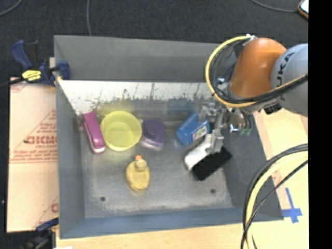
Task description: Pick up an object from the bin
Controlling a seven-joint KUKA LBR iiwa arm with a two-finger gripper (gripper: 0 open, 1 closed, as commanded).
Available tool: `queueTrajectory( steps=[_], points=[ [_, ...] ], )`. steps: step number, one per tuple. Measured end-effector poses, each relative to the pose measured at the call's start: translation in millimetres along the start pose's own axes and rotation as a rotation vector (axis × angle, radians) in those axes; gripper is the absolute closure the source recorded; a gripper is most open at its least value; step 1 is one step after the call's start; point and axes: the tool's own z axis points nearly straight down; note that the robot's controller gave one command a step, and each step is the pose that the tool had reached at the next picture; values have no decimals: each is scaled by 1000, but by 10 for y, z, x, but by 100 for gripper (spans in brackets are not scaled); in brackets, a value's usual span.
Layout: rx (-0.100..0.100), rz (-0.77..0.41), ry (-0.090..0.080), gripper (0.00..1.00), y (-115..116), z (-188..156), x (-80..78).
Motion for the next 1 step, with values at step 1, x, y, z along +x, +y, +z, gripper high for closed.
queueTrajectory(
  steps=[1],
  points=[
    [-2, -161, 3, 0, 131, 421, -141]
  ],
)
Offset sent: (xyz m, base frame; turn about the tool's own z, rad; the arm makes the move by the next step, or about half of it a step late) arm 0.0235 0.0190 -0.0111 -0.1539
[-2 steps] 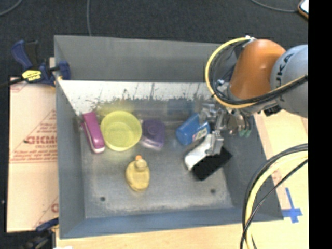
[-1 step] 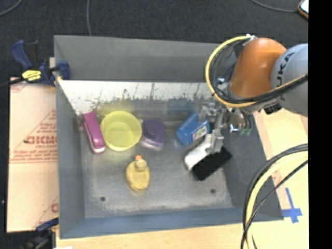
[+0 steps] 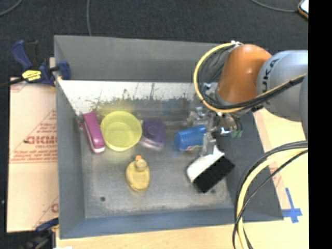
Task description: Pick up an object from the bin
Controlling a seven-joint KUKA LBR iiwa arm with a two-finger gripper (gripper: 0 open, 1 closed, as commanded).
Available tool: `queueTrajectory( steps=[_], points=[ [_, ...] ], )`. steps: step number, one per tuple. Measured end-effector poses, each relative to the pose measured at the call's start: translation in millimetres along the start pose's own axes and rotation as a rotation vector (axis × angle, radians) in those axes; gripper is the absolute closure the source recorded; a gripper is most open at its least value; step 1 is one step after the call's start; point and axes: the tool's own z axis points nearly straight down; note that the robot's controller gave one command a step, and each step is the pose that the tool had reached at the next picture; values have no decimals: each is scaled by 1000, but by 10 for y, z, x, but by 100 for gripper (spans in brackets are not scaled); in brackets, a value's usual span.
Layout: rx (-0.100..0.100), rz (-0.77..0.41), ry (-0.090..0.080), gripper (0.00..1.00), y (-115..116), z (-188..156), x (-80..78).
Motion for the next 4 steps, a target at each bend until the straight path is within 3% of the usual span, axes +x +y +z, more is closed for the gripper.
queueTrajectory(
  steps=[1, 2, 3, 4],
  points=[
    [5, 6, -11, 0, 29, -328, -114],
    [4, 62, -14, 0, 101, -57, -130],
    [10, -261, -19, 0, 98, 233, -96],
    [8, -122, -23, 100, 228, 238, -172]
  ],
)
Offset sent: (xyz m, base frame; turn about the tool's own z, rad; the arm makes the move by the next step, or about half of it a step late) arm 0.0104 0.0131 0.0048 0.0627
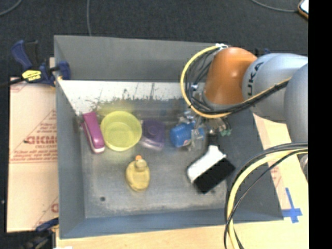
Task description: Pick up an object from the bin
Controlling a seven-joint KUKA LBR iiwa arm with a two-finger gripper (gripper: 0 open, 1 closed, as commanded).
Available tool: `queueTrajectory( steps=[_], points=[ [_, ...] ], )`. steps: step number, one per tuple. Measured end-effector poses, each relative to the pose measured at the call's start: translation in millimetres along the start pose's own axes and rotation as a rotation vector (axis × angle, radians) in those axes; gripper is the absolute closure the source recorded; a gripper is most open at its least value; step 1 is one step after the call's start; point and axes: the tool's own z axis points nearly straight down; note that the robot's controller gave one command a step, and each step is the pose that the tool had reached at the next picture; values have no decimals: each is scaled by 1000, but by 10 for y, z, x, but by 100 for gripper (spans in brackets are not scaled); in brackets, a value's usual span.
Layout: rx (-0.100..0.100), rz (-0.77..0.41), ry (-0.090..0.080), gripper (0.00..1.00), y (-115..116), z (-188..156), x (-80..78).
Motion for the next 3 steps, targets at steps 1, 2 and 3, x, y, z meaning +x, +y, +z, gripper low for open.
queueTrajectory(
  steps=[1, 2, 3],
  points=[
    [0, 11, 0, 100, 14, 1, -10],
    [3, 12, -9, 100, 3, -86, -25],
    [-1, 12, 1, 100, 8, -399, -6]
  ],
)
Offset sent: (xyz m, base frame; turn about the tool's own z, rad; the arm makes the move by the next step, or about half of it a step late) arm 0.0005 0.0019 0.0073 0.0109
